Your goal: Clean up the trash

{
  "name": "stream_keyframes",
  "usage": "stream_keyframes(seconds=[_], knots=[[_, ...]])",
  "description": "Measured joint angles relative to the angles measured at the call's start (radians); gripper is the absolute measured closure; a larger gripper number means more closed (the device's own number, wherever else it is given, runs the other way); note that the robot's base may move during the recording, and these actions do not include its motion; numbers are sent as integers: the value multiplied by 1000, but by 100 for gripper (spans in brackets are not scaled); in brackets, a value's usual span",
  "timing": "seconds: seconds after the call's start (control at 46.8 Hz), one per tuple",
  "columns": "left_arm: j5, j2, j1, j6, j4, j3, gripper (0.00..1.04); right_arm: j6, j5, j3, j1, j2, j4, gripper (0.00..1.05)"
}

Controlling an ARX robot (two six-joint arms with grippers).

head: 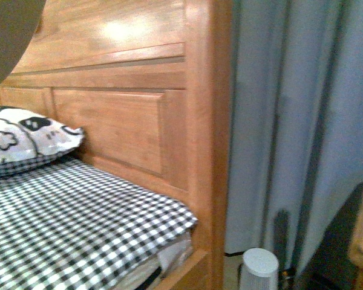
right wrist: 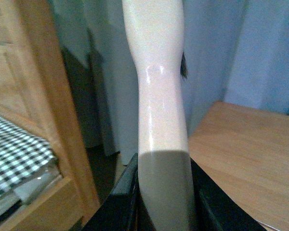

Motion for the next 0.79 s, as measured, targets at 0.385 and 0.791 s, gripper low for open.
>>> stream_keyframes(seconds=[0.385,0.791], knots=[[0,0,0,0,0,0,78,0,0,0,0,0,0,84],[-22,-4,4,-4,0,0,78,0,-12,0,4,3,0,84]])
